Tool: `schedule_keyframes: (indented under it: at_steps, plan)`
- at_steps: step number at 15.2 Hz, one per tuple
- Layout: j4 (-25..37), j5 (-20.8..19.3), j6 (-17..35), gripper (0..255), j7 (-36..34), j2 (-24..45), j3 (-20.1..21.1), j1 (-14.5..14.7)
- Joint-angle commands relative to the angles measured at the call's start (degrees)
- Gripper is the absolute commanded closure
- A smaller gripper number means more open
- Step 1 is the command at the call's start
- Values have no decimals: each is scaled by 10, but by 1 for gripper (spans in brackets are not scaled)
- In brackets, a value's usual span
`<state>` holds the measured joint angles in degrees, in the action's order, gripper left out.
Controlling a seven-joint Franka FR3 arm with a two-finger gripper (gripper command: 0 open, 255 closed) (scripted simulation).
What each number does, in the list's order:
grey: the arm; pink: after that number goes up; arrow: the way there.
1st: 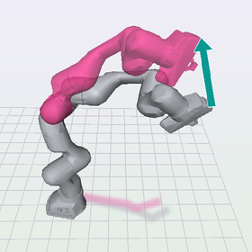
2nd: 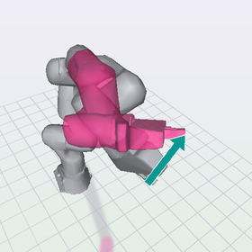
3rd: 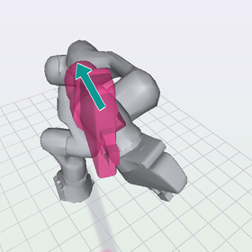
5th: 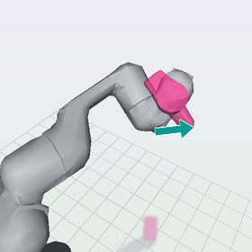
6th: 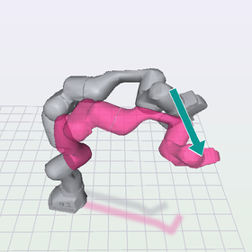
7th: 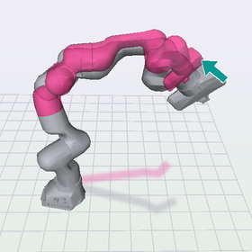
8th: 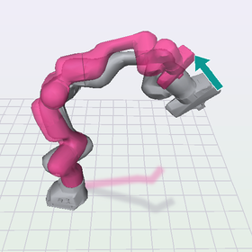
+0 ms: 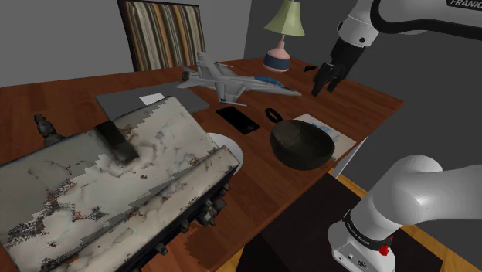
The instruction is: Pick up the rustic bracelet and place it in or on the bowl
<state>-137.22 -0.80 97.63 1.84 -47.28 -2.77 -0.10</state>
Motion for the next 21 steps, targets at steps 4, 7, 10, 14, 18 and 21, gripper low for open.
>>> schedule_keyframes:
  at_steps: [4, 7, 10, 14, 18, 21]
  plan:
    - [31, 10, 18, 0, 40, 85, -29, 13]
    - [68, 26, 29, 0, 83, 172, -55, 27]
    - [112, 48, 32, 0, 128, 259, -77, 40]
    - [179, 85, 23, 0, 189, 377, -98, 53]
    - [214, 107, 19, 0, 222, 444, -103, 55]
    - [191, 109, 42, 0, 223, 443, -101, 57]
